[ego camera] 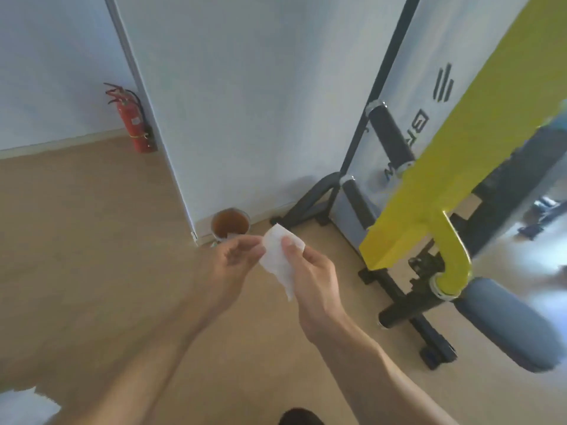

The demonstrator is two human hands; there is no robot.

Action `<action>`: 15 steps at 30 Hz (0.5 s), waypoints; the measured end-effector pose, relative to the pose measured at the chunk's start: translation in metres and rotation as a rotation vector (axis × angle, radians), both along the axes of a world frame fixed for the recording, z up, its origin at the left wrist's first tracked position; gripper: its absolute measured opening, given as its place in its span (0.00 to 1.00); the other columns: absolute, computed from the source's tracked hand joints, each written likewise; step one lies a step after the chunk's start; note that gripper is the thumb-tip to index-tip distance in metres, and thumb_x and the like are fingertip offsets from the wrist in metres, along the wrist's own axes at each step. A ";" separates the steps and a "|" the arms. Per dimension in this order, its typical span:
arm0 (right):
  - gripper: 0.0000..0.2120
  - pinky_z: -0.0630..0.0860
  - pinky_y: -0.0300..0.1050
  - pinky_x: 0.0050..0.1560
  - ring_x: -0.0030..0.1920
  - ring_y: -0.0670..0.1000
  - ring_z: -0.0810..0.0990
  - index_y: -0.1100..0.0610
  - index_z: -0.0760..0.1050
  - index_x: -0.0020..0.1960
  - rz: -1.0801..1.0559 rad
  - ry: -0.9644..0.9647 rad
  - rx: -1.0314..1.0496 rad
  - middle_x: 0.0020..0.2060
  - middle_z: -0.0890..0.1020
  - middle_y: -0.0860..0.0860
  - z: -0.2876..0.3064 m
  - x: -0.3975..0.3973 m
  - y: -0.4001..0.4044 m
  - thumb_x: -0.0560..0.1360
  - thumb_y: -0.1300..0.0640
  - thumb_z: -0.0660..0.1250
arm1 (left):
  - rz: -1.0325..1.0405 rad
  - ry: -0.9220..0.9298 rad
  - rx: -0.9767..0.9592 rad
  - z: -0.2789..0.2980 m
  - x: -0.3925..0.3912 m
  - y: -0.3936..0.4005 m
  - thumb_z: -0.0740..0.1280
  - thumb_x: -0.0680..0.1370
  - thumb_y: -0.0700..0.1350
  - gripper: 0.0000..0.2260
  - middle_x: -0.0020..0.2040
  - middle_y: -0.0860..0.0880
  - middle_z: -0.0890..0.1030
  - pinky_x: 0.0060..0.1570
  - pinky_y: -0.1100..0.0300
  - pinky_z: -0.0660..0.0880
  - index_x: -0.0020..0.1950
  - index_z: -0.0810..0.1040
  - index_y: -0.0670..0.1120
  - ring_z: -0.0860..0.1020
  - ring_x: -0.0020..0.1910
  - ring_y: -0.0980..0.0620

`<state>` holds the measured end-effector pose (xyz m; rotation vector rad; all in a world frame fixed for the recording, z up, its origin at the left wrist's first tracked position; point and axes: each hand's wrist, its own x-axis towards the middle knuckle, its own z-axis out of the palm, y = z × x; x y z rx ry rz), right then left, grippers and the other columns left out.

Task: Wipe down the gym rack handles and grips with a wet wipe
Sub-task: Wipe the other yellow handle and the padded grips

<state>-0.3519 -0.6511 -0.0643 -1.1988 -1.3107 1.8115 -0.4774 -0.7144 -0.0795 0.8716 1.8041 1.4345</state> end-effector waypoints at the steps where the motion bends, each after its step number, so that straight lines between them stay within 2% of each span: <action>1: 0.16 0.76 0.39 0.36 0.37 0.46 0.81 0.56 0.85 0.51 -0.033 -0.014 -0.010 0.38 0.85 0.50 0.007 -0.006 0.004 0.78 0.45 0.67 | -0.048 0.016 -0.002 0.006 -0.010 0.006 0.68 0.80 0.44 0.06 0.36 0.61 0.83 0.39 0.76 0.71 0.53 0.84 0.47 0.79 0.38 0.66; 3: 0.19 0.81 0.48 0.53 0.49 0.49 0.85 0.54 0.84 0.55 -0.098 0.029 -0.064 0.48 0.87 0.51 0.022 -0.017 0.017 0.75 0.41 0.68 | -0.094 0.024 0.014 0.018 -0.027 0.024 0.68 0.80 0.47 0.06 0.34 0.65 0.82 0.38 0.75 0.70 0.51 0.84 0.50 0.78 0.35 0.69; 5: 0.19 0.78 0.51 0.61 0.54 0.51 0.85 0.53 0.82 0.59 -0.201 0.146 -0.134 0.51 0.87 0.51 0.041 -0.025 0.031 0.77 0.42 0.68 | -0.094 0.006 0.049 0.024 -0.039 0.050 0.68 0.80 0.46 0.05 0.34 0.66 0.82 0.36 0.76 0.70 0.50 0.84 0.49 0.78 0.36 0.68; 7: 0.18 0.78 0.49 0.58 0.52 0.51 0.85 0.54 0.82 0.60 -0.324 0.268 -0.180 0.51 0.87 0.51 0.058 -0.031 0.049 0.77 0.43 0.68 | -0.123 0.021 0.065 0.029 -0.047 0.080 0.67 0.81 0.46 0.06 0.40 0.66 0.84 0.40 0.75 0.71 0.51 0.84 0.50 0.81 0.40 0.68; 10: 0.19 0.79 0.45 0.47 0.48 0.50 0.84 0.55 0.80 0.62 -0.417 0.502 -0.156 0.50 0.85 0.52 0.082 -0.041 0.074 0.77 0.45 0.68 | -0.217 0.001 0.116 0.037 -0.054 0.123 0.66 0.82 0.48 0.08 0.45 0.62 0.86 0.50 0.71 0.74 0.52 0.85 0.50 0.82 0.47 0.66; 11: 0.17 0.80 0.42 0.44 0.47 0.49 0.84 0.55 0.80 0.63 -0.440 0.546 -0.109 0.49 0.85 0.51 0.088 -0.044 0.081 0.78 0.47 0.67 | -0.249 0.001 0.126 0.038 -0.057 0.137 0.66 0.82 0.48 0.08 0.43 0.63 0.85 0.50 0.72 0.74 0.52 0.84 0.49 0.82 0.46 0.67; 13: 0.12 0.80 0.39 0.45 0.49 0.48 0.85 0.56 0.82 0.58 -0.520 0.581 0.054 0.49 0.86 0.51 0.103 -0.052 0.093 0.79 0.52 0.66 | -0.306 0.031 0.145 0.045 -0.060 0.162 0.65 0.82 0.48 0.08 0.41 0.65 0.85 0.47 0.77 0.72 0.51 0.84 0.49 0.81 0.44 0.70; 15: 0.10 0.79 0.38 0.49 0.51 0.47 0.84 0.57 0.83 0.55 -0.589 0.529 0.321 0.50 0.86 0.52 0.117 -0.059 0.106 0.78 0.55 0.67 | -0.384 0.067 0.164 0.055 -0.066 0.184 0.65 0.82 0.51 0.09 0.47 0.62 0.86 0.49 0.78 0.72 0.53 0.84 0.51 0.81 0.50 0.69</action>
